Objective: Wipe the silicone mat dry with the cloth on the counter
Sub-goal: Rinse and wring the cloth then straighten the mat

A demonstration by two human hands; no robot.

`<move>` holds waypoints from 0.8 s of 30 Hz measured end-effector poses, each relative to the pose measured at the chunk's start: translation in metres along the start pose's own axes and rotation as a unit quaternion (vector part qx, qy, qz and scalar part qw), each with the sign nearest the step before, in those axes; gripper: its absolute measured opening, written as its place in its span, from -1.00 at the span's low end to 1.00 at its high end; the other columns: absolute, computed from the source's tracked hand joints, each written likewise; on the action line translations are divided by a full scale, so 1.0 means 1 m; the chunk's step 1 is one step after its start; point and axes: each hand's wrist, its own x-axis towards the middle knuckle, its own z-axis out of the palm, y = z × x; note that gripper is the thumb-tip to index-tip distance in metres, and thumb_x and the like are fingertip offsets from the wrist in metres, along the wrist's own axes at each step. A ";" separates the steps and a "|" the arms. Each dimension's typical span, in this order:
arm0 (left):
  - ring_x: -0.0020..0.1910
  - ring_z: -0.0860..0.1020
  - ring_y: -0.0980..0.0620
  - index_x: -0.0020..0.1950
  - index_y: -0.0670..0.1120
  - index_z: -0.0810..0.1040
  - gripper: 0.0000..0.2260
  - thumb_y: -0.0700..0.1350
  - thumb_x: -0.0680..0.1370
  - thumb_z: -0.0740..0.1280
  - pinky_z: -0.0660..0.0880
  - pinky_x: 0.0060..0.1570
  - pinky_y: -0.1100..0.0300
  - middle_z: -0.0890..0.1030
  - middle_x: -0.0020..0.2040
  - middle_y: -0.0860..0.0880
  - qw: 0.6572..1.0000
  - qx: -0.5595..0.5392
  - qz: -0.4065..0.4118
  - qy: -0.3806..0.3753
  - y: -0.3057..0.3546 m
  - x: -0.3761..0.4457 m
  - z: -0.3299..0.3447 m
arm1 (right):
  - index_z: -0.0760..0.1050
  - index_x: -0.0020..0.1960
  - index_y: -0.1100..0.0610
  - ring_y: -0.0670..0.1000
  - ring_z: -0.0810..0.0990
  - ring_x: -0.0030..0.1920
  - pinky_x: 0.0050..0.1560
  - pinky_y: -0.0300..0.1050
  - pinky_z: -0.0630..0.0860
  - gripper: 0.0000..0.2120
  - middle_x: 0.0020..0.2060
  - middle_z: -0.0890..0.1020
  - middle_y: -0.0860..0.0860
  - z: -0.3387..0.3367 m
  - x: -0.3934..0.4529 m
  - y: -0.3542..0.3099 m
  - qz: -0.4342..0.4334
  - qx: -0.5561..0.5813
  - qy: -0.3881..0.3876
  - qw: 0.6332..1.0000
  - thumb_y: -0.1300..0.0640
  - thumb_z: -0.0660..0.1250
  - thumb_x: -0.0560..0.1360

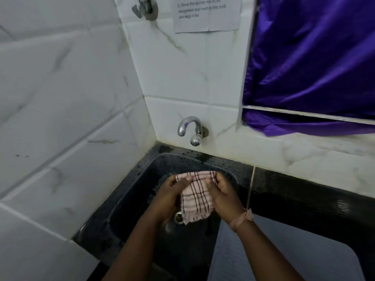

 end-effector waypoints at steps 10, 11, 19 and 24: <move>0.10 0.66 -0.28 0.19 -0.29 0.61 -0.71 -0.22 0.50 0.44 0.54 0.21 -0.22 0.68 0.08 -0.29 0.972 0.027 -0.225 0.057 -0.024 0.063 -0.111 | 0.48 0.24 0.17 0.18 0.71 0.01 -0.18 0.03 0.65 -0.69 0.04 0.71 0.15 0.079 0.063 0.069 0.229 0.136 0.007 0.964 0.39 0.34 0.53; 0.09 0.65 -0.30 0.18 -0.30 0.61 -0.70 -0.20 0.49 0.46 0.55 0.20 -0.23 0.68 0.06 -0.31 0.974 0.017 -0.215 0.073 -0.024 0.072 -0.119 | 0.49 0.23 0.20 0.22 0.70 0.01 -0.15 0.07 0.65 -0.66 0.05 0.71 0.19 0.085 0.071 0.073 0.232 0.191 0.012 0.954 0.43 0.34 0.51; 0.03 0.65 -0.28 0.16 -0.32 0.62 -0.77 -0.37 0.53 0.28 0.60 0.09 -0.18 0.67 0.06 -0.34 0.955 0.055 -0.284 0.069 0.001 0.162 -0.195 | 0.54 0.13 0.26 0.25 0.69 -0.05 -0.12 0.18 0.66 -0.71 -0.05 0.70 0.21 0.149 0.177 0.090 0.296 0.042 0.123 0.946 0.44 0.41 0.44; -0.02 0.68 -0.29 0.12 -0.18 0.67 -0.74 -0.38 0.51 0.30 0.62 0.02 -0.23 0.71 -0.06 -0.24 0.966 0.137 -0.192 0.109 0.023 0.244 -0.233 | 0.54 -0.02 0.11 0.11 0.69 -0.14 -0.34 -0.02 0.64 -0.81 -0.13 0.69 0.06 0.169 0.261 0.098 0.304 0.014 0.136 0.943 0.34 0.42 0.47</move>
